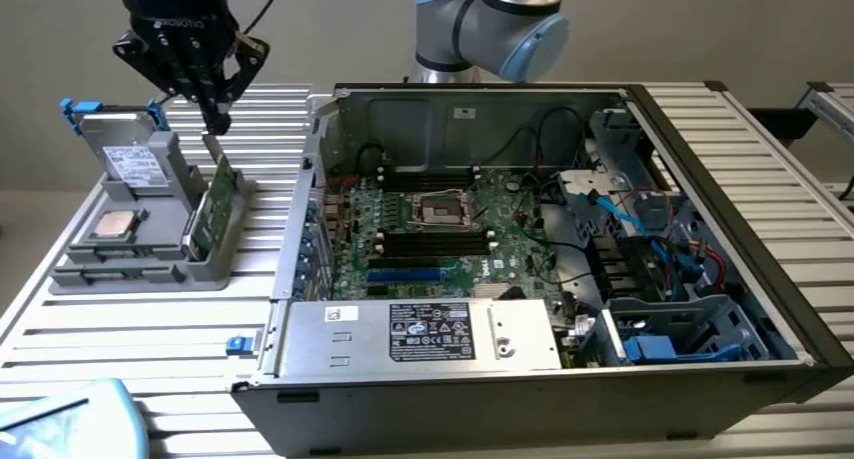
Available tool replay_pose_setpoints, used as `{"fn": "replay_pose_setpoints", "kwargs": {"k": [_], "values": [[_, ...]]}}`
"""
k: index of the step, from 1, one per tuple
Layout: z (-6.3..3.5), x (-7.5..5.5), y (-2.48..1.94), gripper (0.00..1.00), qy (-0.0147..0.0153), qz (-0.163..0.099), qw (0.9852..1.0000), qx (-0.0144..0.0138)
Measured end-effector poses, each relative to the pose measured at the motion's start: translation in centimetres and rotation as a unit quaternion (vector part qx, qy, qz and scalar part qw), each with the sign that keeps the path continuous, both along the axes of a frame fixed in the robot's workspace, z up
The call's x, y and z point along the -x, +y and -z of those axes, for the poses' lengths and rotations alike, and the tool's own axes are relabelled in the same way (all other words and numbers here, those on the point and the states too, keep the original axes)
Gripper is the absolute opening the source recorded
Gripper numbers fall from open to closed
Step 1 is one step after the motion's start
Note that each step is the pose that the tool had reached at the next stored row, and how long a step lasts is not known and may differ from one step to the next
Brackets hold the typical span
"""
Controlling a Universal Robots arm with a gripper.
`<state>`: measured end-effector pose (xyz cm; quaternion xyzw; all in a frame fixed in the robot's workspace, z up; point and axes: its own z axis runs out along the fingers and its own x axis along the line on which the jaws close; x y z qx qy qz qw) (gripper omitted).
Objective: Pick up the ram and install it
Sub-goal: 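Reach for the ram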
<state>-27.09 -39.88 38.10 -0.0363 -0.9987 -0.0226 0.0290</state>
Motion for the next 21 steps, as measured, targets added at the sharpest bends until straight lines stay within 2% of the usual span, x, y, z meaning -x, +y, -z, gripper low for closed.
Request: {"fn": "replay_pose_setpoints", "kwargs": {"k": [2,5,14,21], "values": [[0.26,0.7,0.00,0.13,0.0023,0.000,1.0000,0.0000],[0.70,2.1,0.00,0.13,0.0034,0.000,1.0000,0.0001],[1.94,6.0,0.00,0.13,0.0040,-0.001,1.0000,0.0010],[2.74,8.4,-0.01,0.13,0.0049,-0.003,1.0000,0.0017]]}}
